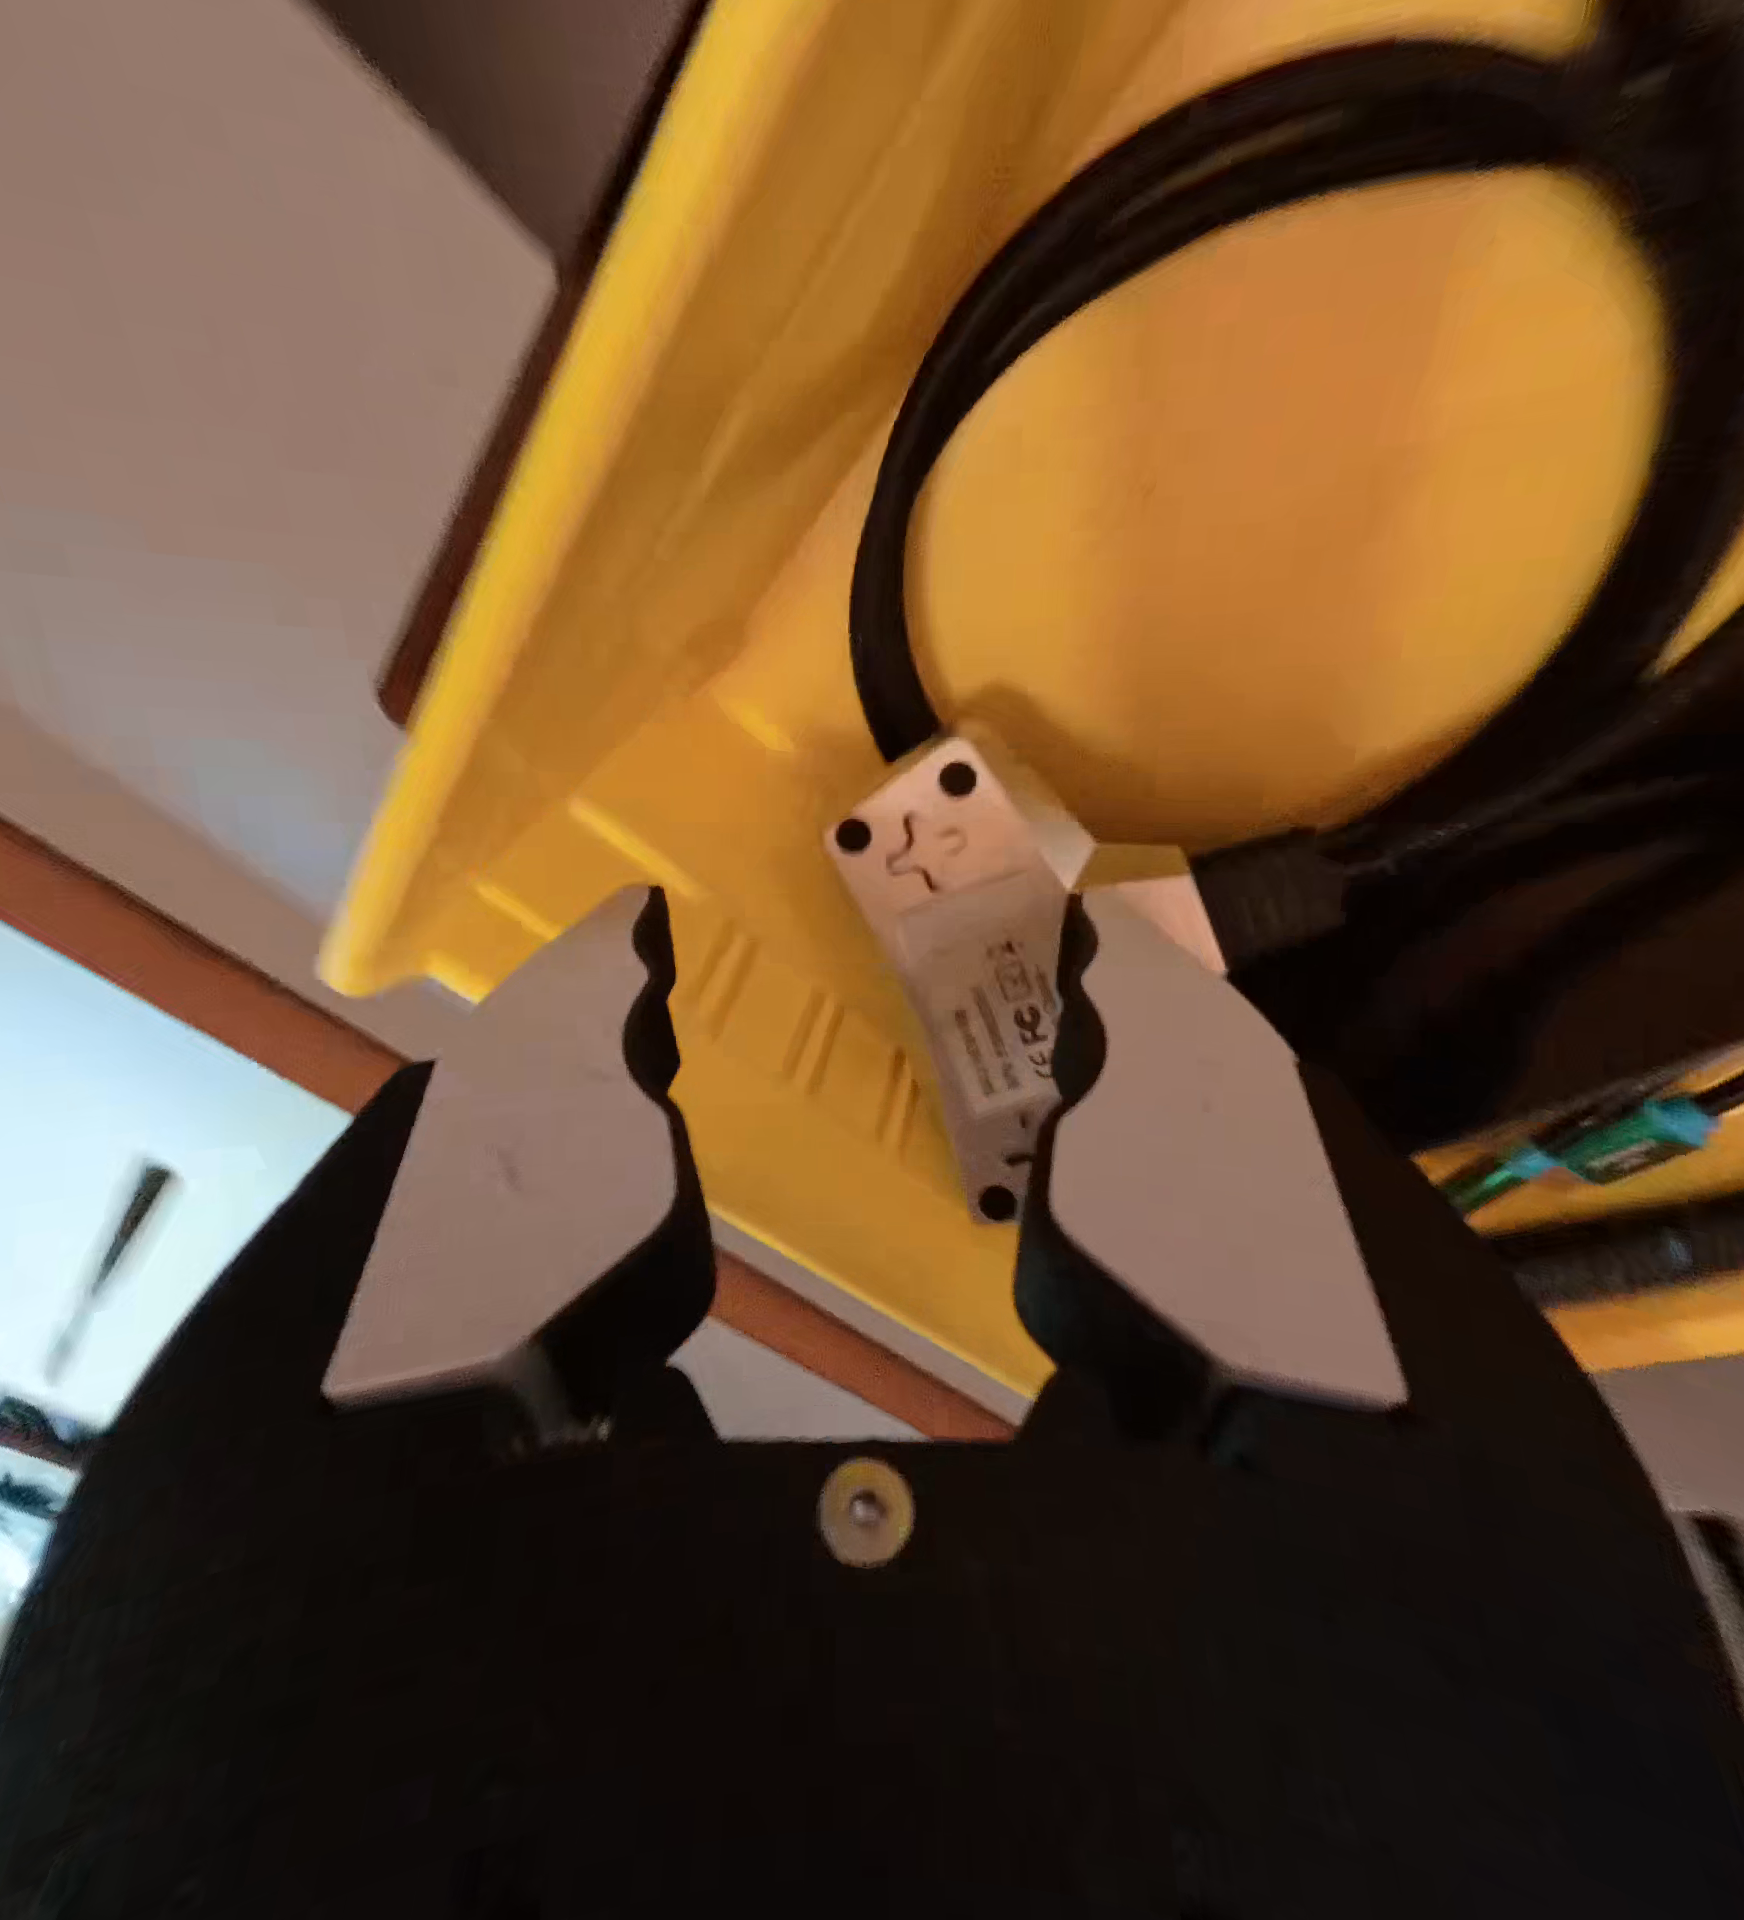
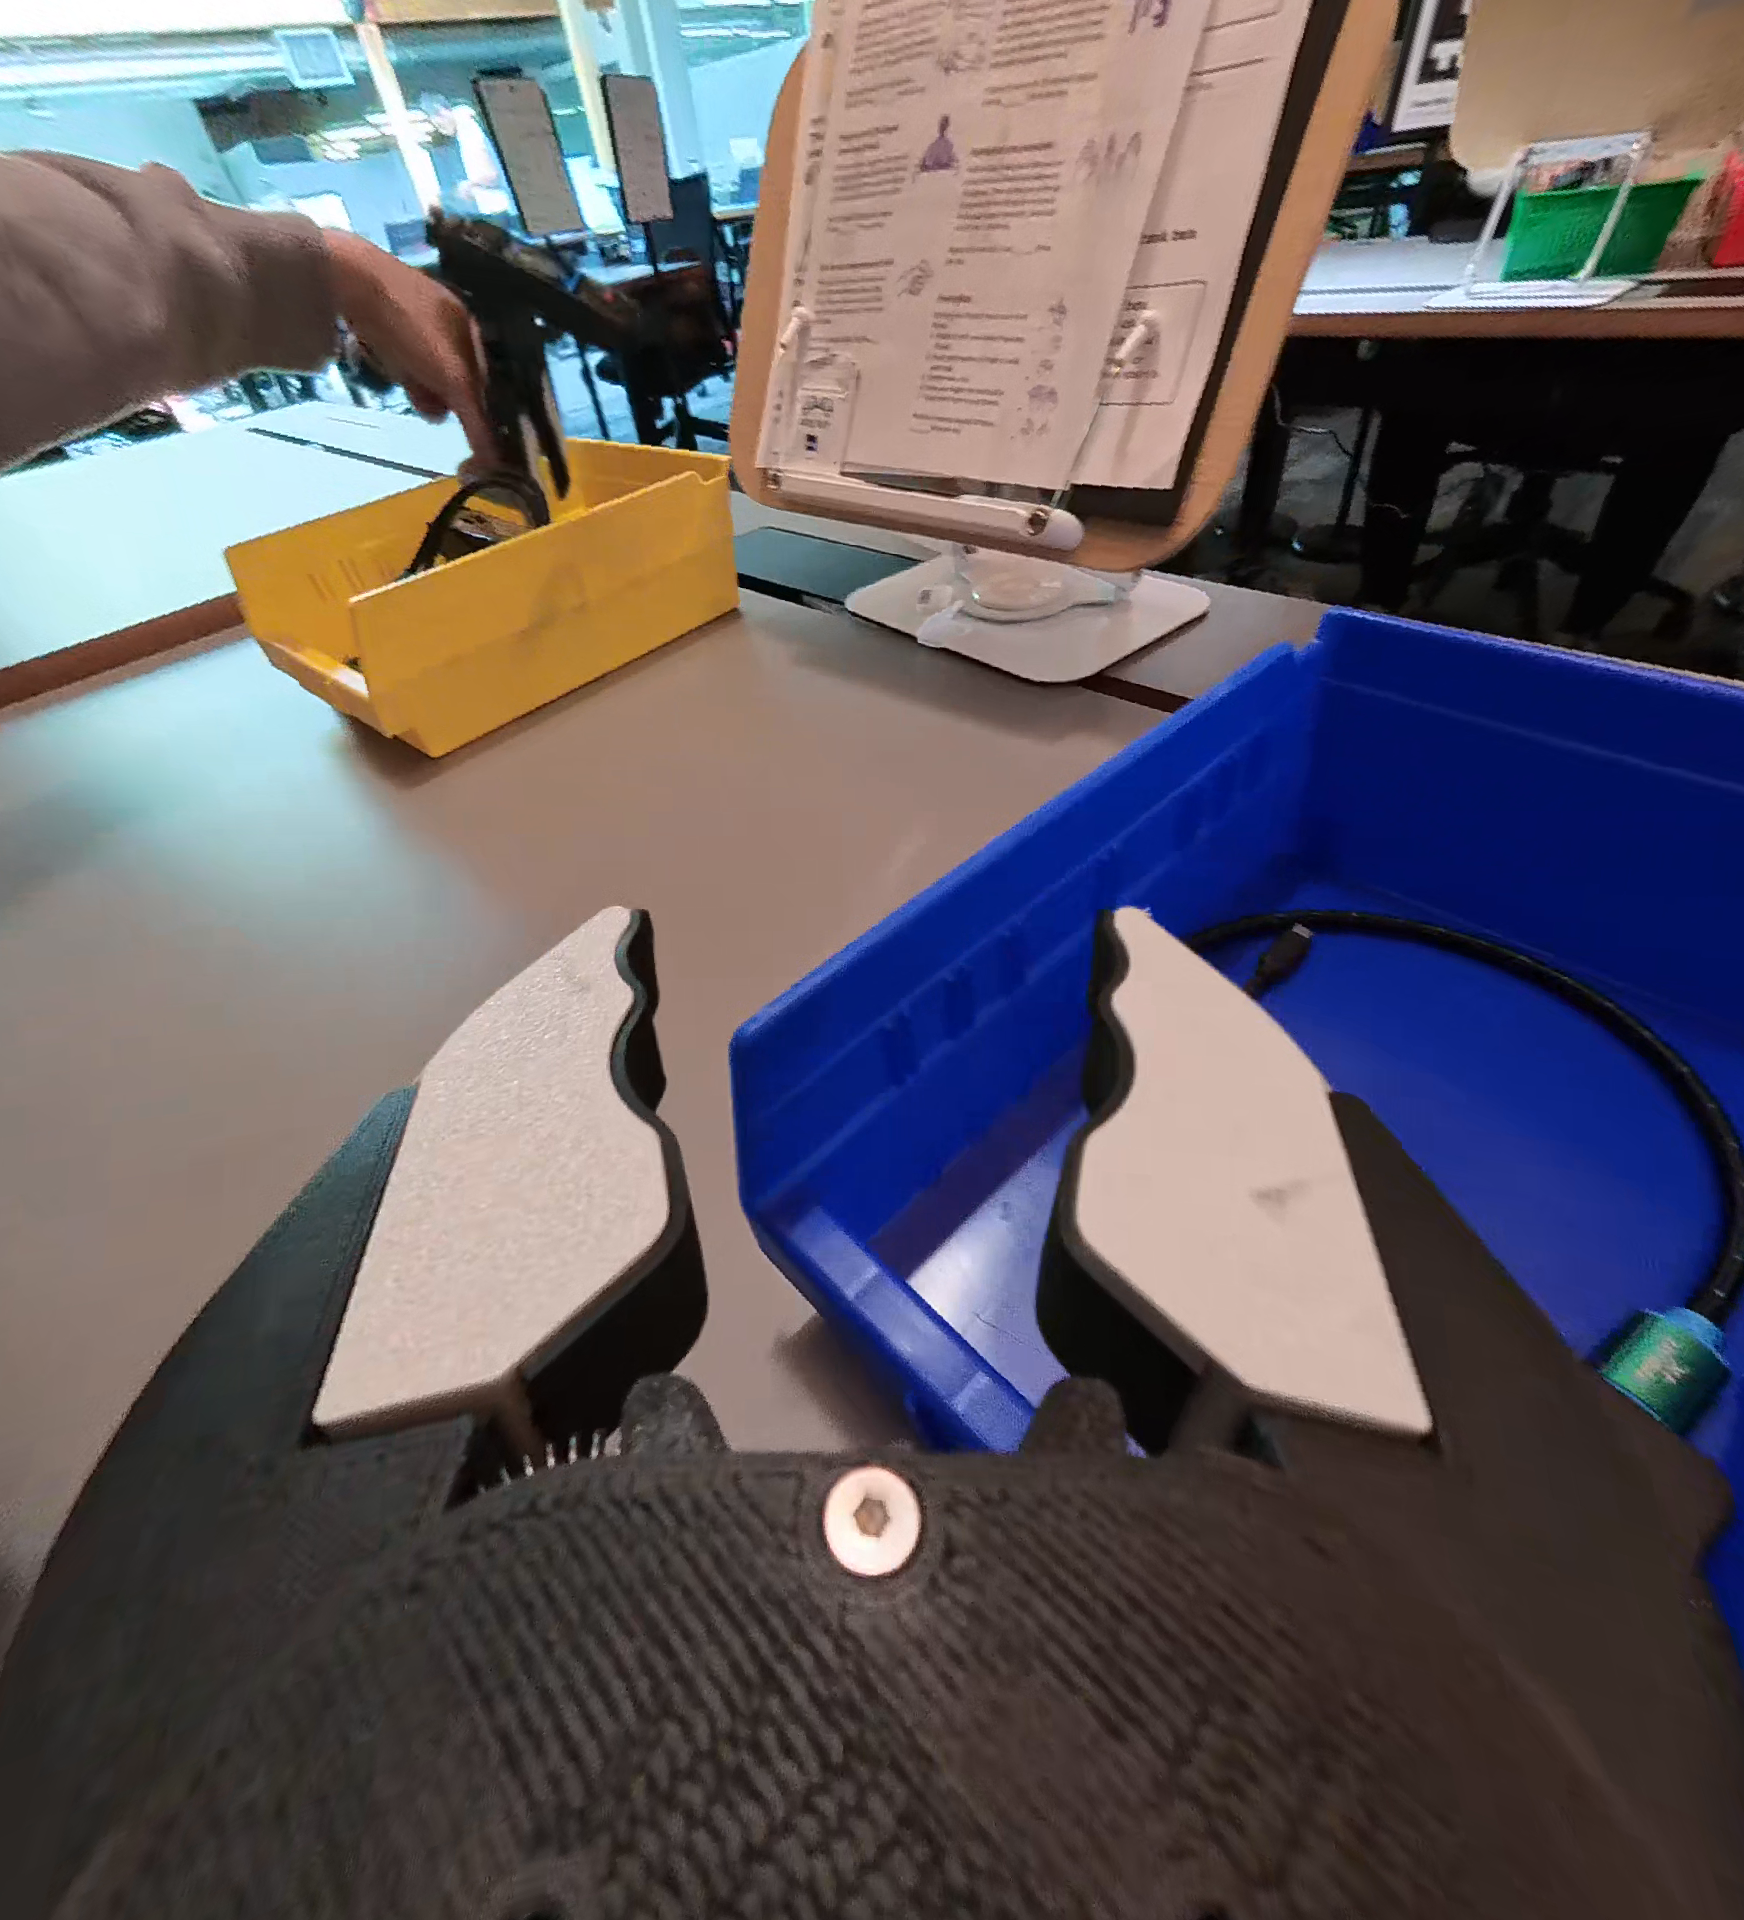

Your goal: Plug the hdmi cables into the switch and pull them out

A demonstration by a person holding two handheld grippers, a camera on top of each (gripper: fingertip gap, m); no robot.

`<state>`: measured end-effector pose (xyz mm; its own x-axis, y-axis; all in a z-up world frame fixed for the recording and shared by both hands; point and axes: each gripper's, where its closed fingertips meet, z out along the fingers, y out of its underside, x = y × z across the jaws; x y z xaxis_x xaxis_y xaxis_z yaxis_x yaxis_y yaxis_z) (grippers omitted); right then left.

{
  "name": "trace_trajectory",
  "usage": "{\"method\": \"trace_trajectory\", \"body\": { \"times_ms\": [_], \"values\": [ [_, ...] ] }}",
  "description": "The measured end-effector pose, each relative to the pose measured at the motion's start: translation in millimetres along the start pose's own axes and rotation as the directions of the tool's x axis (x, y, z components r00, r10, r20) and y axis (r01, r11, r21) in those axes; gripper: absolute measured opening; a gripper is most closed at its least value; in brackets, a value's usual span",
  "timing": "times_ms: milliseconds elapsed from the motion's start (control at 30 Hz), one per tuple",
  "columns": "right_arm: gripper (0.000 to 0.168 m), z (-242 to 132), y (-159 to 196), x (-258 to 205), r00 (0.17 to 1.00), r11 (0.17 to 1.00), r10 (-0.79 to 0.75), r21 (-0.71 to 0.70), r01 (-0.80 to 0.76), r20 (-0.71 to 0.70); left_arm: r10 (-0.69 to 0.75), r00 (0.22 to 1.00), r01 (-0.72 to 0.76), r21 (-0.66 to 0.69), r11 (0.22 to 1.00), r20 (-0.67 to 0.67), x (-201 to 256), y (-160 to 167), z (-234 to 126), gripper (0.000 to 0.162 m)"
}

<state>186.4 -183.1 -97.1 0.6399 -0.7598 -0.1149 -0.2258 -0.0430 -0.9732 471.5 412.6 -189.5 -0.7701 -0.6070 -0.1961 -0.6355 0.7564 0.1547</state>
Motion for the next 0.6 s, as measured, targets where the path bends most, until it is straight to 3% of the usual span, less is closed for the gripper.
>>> {"method": "trace_trajectory", "body": {
  "times_ms": [33,200,333,500,600],
  "values": [
    [0.081,-0.2,1.3,2.6,1.000,1.000,0.002,-0.002,-0.002,-0.009,-0.069,0.998,0.069,-0.058,0.996,0.002,1.1,3.7,5.6,0.073],
    [0.081,-0.7,3.6,4.4,1.000,1.000,0.024,0.006,-0.024,0.009,-0.298,0.953,0.302,-0.192,0.934,0.054,9.5,1.2,19.7,0.074],
    [0.082,-5.9,4.0,8.7,1.000,1.000,0.015,0.014,-0.015,-0.009,-0.314,0.946,0.325,-0.253,0.911,0.082,18.3,3.1,32.9,0.072],
    [0.081,-10.7,1.2,11.1,1.000,0.999,0.025,0.033,-0.025,-0.011,-0.362,0.931,0.358,-0.261,0.897,0.032,20.4,2.0,40.6,0.056],
    [0.081,-14.4,-0.4,12.9,0.999,1.000,0.011,0.026,-0.010,-0.037,-0.303,0.953,0.301,-0.199,0.933,0.022,20.8,-4.6,31.4,0.051]
  ]
}}
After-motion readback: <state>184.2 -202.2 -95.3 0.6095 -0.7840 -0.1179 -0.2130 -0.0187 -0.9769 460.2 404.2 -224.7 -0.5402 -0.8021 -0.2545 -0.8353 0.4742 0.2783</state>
